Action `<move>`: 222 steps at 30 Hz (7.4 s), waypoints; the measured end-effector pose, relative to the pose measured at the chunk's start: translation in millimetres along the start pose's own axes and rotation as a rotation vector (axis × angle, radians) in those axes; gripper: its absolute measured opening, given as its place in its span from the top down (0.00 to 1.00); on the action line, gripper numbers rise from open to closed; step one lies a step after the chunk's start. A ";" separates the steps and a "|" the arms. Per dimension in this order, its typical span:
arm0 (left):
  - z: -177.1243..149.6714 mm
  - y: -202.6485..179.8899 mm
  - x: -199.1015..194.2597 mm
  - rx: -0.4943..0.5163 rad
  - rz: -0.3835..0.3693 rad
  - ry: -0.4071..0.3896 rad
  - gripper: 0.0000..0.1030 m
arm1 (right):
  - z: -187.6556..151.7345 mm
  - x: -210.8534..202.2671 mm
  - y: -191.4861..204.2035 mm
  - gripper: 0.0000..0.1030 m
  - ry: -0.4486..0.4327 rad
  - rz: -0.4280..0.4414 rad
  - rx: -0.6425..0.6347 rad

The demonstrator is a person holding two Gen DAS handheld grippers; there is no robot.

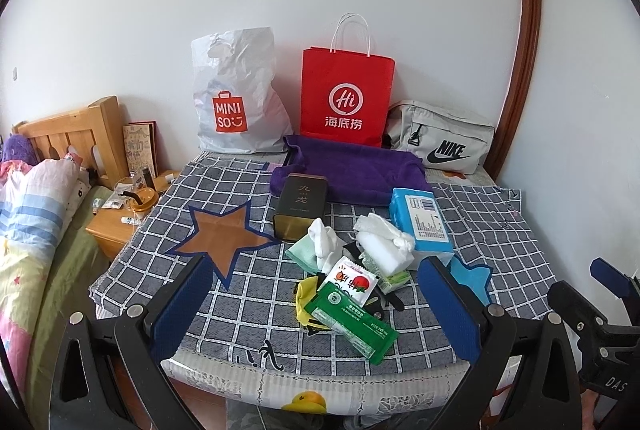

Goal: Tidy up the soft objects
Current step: 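Reach the right gripper to the green snack packet and close on it, then grasp the yellow Adidas pouch with the left gripper while the right gripper lifts the green packet, then carry the yellow pouch and green packet toward the purple towel, then lower the pouch and packet onto the purple towel and open both grippers, then grasp the white tissue pack with the right gripper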

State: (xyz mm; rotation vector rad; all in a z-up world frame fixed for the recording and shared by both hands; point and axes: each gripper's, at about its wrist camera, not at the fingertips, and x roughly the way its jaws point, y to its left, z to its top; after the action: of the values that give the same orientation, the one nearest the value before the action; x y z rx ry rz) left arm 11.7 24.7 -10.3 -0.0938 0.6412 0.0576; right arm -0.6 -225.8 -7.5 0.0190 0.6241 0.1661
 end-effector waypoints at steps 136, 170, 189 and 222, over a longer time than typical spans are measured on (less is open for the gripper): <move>91.5 66.1 175.5 -0.138 -0.094 0.119 0.89 | 63.2 207.2 -35.5 0.68 0.146 0.100 -0.029; 167.6 17.5 361.8 -0.081 -0.134 0.272 0.88 | 167.4 391.9 -57.3 0.68 0.169 0.102 -0.041; 177.2 19.8 463.8 -0.147 -0.163 0.363 0.88 | 146.1 490.2 -76.0 0.68 0.374 0.118 -0.032; 171.2 30.6 384.3 -0.096 -0.106 0.347 0.37 | 146.2 411.9 -50.6 0.36 0.274 0.142 0.010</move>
State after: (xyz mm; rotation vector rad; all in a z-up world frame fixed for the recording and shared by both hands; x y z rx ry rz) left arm 418.3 82.6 -106.3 -0.2336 0.9795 -0.0320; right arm 421.1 -204.9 -131.2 0.0507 0.8976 0.3060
